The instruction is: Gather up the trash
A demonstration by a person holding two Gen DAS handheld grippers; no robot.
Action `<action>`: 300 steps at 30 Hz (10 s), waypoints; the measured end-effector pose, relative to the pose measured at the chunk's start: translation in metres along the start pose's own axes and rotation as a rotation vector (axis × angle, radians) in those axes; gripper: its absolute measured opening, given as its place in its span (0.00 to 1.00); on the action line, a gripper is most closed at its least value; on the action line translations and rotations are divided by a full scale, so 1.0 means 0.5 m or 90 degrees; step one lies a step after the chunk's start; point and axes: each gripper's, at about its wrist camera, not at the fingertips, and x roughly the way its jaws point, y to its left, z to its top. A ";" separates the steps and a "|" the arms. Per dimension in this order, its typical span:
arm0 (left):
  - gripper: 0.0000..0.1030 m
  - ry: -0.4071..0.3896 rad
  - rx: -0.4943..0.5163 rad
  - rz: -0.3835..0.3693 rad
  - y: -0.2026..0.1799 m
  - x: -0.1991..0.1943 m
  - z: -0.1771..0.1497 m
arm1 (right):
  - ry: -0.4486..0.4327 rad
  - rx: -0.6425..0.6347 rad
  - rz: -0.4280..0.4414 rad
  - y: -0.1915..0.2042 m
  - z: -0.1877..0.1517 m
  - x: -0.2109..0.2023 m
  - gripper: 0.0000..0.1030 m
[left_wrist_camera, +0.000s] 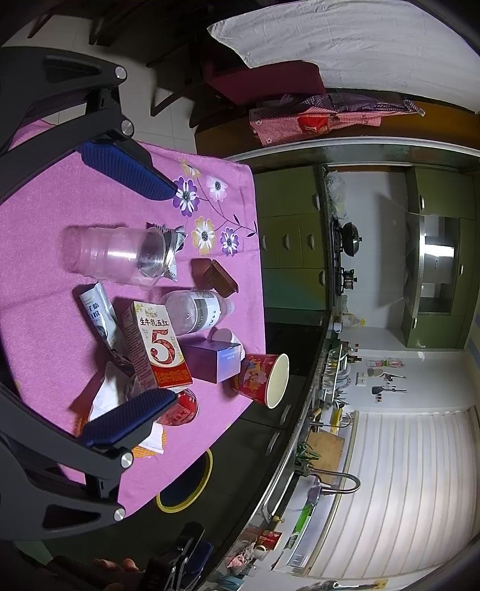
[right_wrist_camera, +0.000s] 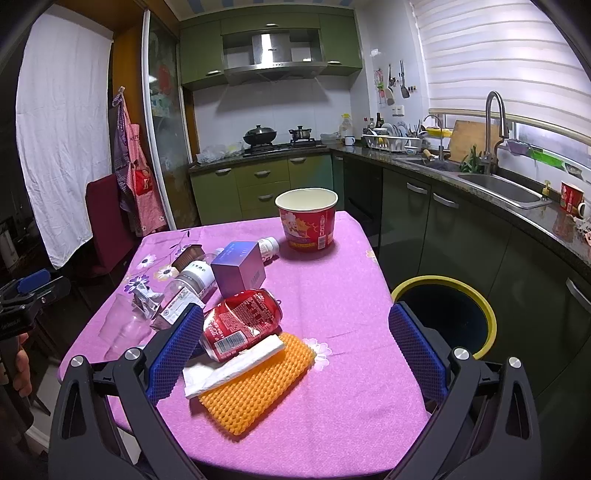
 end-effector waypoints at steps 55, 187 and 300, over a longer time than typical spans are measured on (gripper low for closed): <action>0.94 0.166 -0.087 0.029 0.267 0.656 0.190 | 0.606 0.059 -0.068 -0.199 0.412 0.992 0.28; 0.04 0.424 0.513 -0.604 -0.880 0.544 0.103 | 0.366 0.312 -0.172 -0.695 -0.051 0.171 0.39; 0.86 0.537 0.301 -0.322 -0.341 0.435 0.118 | 0.577 0.163 -0.148 -0.563 0.008 0.620 0.76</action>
